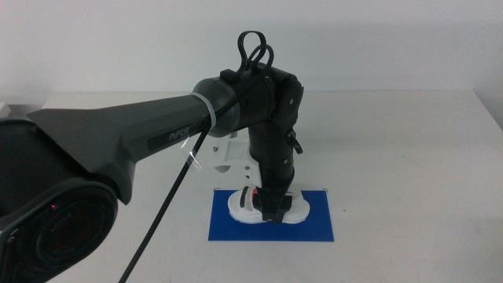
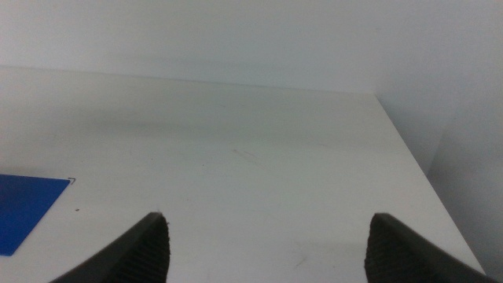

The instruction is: Use one arm to grab the shoe from the table and place it on the mat.

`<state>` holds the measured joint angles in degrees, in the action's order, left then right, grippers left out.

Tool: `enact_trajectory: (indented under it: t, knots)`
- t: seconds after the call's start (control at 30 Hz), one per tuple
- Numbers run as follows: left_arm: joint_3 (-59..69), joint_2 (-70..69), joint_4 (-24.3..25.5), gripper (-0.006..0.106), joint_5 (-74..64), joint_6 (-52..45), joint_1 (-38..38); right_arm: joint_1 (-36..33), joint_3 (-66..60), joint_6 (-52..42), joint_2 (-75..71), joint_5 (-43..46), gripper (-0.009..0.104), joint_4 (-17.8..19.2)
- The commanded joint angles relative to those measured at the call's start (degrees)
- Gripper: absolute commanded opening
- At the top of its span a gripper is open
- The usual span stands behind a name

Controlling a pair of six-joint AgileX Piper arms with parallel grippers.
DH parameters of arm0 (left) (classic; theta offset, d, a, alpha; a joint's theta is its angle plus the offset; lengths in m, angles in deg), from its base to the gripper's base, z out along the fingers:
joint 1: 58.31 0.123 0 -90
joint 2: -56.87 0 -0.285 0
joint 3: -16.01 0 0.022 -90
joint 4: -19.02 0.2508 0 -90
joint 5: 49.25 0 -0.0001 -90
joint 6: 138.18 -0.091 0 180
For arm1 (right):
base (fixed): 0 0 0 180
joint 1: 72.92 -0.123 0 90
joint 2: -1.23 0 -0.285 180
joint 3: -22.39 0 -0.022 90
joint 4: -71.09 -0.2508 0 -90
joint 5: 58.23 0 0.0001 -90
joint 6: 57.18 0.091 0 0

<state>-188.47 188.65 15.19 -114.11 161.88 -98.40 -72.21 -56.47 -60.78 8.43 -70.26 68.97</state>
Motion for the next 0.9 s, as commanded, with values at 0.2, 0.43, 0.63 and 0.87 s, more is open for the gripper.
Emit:
enact_trajectory:
  t: [0.2,0.43,0.63,0.87]
  knots:
    - [-1.7,-1.0,-1.2,-0.002,0.1,1.4,-0.3,0.1,-0.3,-0.5,-1.5,4.4,0.064,0.5]
    - [-1.7,-0.7,-1.3,-0.002,1.6,1.4,-0.3,0.1,-0.3,-0.5,-1.5,4.4,0.064,0.5]
    - [-1.7,-0.7,-2.3,-0.001,2.5,1.4,-0.3,0.1,-0.3,-0.5,-1.5,4.4,0.064,0.5]
    - [-1.8,-0.7,-2.6,0.078,2.5,1.4,-0.3,0.1,-0.3,-0.5,-1.5,4.4,0.064,0.5]
